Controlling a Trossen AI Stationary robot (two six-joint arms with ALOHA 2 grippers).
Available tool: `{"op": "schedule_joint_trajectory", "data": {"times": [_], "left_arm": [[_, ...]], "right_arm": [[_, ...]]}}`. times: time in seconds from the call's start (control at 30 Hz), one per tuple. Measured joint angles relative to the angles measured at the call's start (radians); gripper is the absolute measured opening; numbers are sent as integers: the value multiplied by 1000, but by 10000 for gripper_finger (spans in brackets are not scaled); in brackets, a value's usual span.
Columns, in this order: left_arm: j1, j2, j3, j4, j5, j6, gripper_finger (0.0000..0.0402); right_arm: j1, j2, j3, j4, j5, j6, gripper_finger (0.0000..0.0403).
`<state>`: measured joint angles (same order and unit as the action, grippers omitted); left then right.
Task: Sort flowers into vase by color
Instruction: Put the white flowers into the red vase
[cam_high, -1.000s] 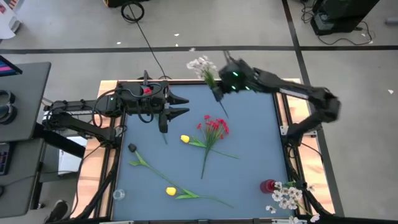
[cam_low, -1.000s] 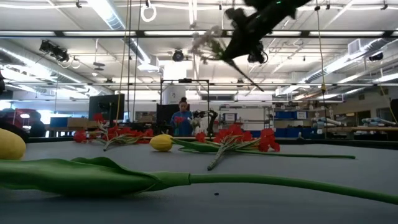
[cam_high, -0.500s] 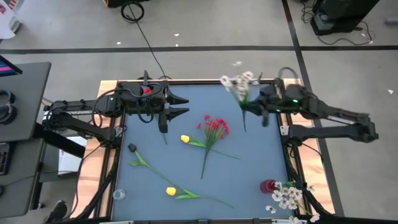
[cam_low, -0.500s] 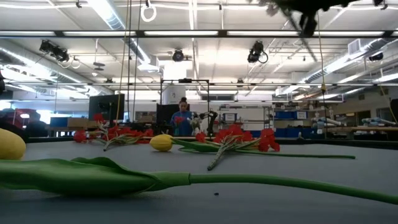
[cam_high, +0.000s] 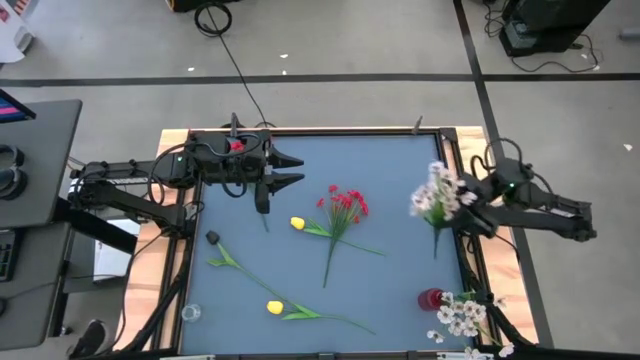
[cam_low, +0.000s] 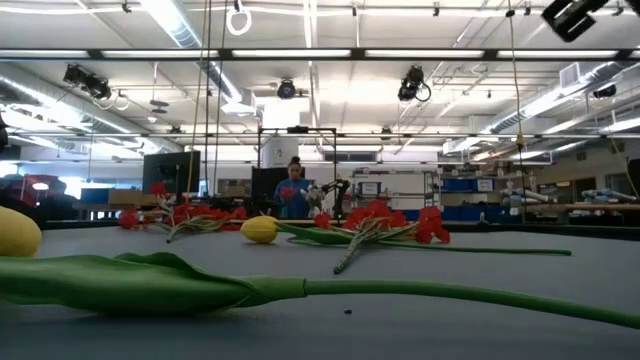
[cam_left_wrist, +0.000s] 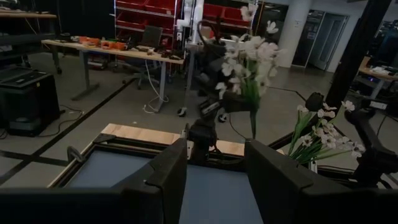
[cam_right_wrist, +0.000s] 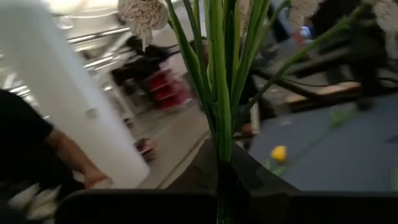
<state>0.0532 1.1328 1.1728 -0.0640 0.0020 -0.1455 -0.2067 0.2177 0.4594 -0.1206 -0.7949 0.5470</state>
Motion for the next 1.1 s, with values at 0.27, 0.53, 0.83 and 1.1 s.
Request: {"op": "schedule_joint_trajectory", "data": {"times": [0.27,0.53,0.83,1.1], "left_arm": [[0,0,0,0,0,0,167],[0,0,0,0,0,0,167],[0,0,0,0,0,0,167],[0,0,0,0,0,0,167]], "right_arm": [[74,-59,-43,48,-122,11,12],[203,10,-101,313,-113,56,12],[391,138,-177,473,2,34,12],[510,233,-177,513,99,-26,12]]}}
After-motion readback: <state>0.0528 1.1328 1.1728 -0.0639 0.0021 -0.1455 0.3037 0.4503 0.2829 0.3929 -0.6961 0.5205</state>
